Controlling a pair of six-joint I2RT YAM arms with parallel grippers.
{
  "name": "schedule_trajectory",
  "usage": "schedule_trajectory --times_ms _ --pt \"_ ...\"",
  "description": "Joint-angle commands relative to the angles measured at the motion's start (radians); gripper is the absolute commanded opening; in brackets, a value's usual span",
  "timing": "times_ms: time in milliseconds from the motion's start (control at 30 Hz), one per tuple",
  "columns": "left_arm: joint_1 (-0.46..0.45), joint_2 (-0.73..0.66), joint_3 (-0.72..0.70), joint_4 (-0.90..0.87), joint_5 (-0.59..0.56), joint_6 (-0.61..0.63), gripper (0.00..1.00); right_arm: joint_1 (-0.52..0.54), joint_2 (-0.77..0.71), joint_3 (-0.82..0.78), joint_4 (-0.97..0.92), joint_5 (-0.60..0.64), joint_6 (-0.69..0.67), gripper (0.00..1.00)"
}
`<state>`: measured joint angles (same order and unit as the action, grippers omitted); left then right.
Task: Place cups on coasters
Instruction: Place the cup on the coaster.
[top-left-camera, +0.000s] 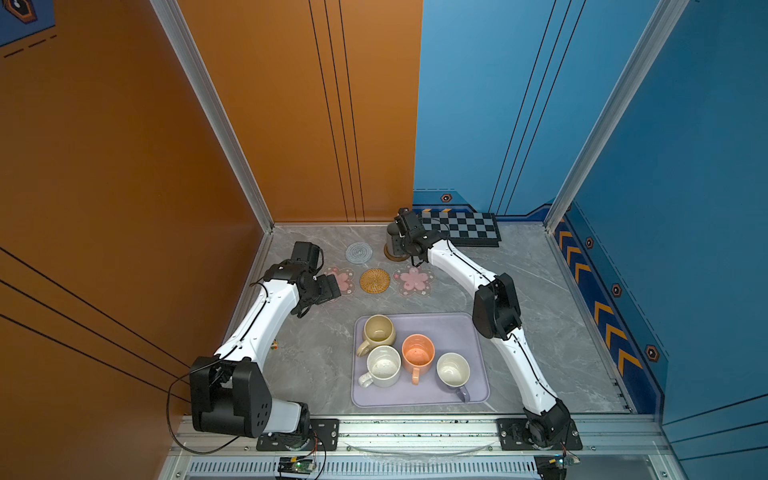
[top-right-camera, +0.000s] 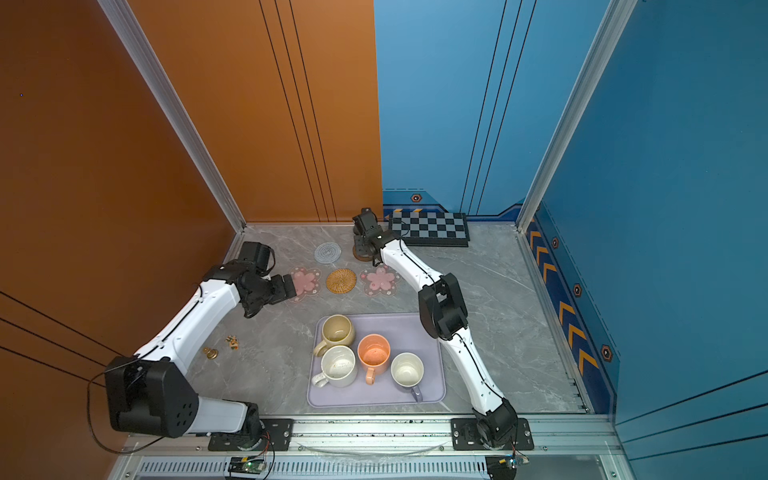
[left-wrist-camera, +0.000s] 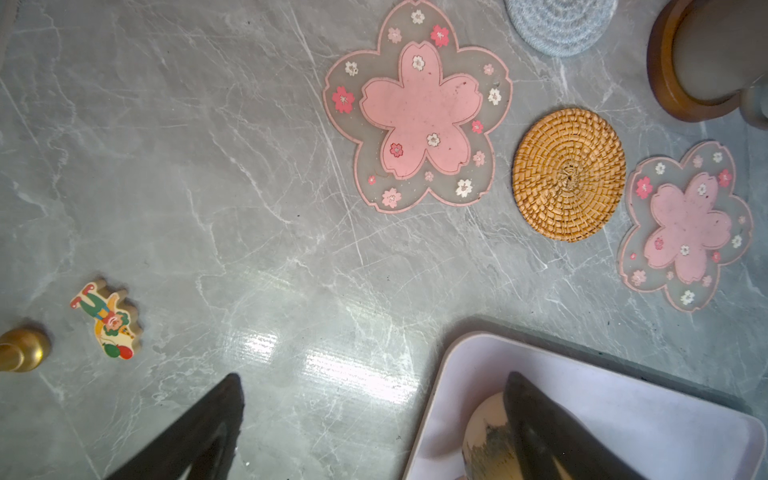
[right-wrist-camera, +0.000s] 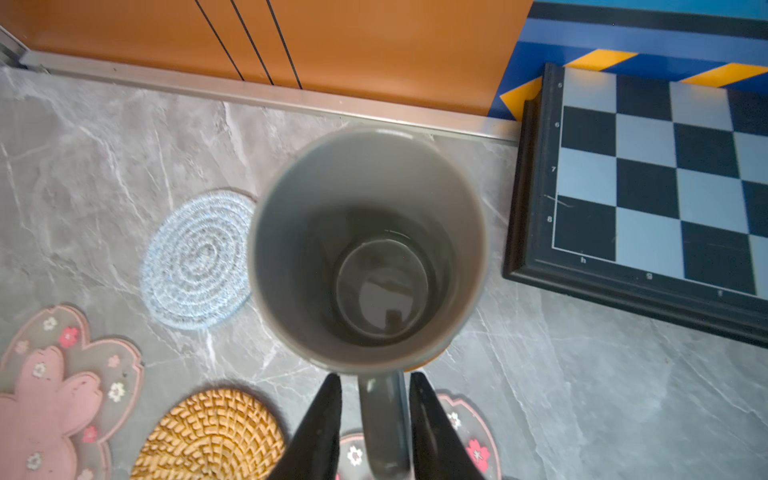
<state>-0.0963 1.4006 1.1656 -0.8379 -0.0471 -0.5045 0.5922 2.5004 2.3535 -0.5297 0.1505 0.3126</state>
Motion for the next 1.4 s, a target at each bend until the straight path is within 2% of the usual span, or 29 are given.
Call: schedule_trajectory --times_ms 0,367,533,800,1000,1200,1367 --pt "0.008 0.004 -0.001 -0.011 0.022 0.002 0.98 -0.006 0.004 0.022 0.019 -0.015 0.015 0.32" --pt "0.007 -0.005 0.000 -0.011 0.030 0.002 0.98 -0.006 -0.013 0.014 -0.010 -0.013 0.017 0.32" --pt "0.002 -0.021 -0.003 -0.012 0.032 0.004 0.98 -0.006 -0.063 -0.002 -0.012 -0.058 -0.002 0.45" --pt "-0.023 -0.078 -0.017 -0.014 0.037 0.025 0.98 0.000 -0.193 -0.088 -0.012 -0.057 -0.003 0.49" --pt "-0.066 -0.115 -0.040 -0.015 0.108 0.040 0.98 0.023 -0.313 -0.195 -0.010 -0.050 -0.018 0.54" --pt "-0.134 -0.171 -0.064 -0.041 0.071 0.041 0.98 0.049 -0.468 -0.339 -0.010 -0.019 -0.060 0.56" --pt "-0.190 -0.238 -0.090 -0.074 0.034 0.036 0.98 0.077 -0.634 -0.523 -0.003 0.053 -0.086 0.57"
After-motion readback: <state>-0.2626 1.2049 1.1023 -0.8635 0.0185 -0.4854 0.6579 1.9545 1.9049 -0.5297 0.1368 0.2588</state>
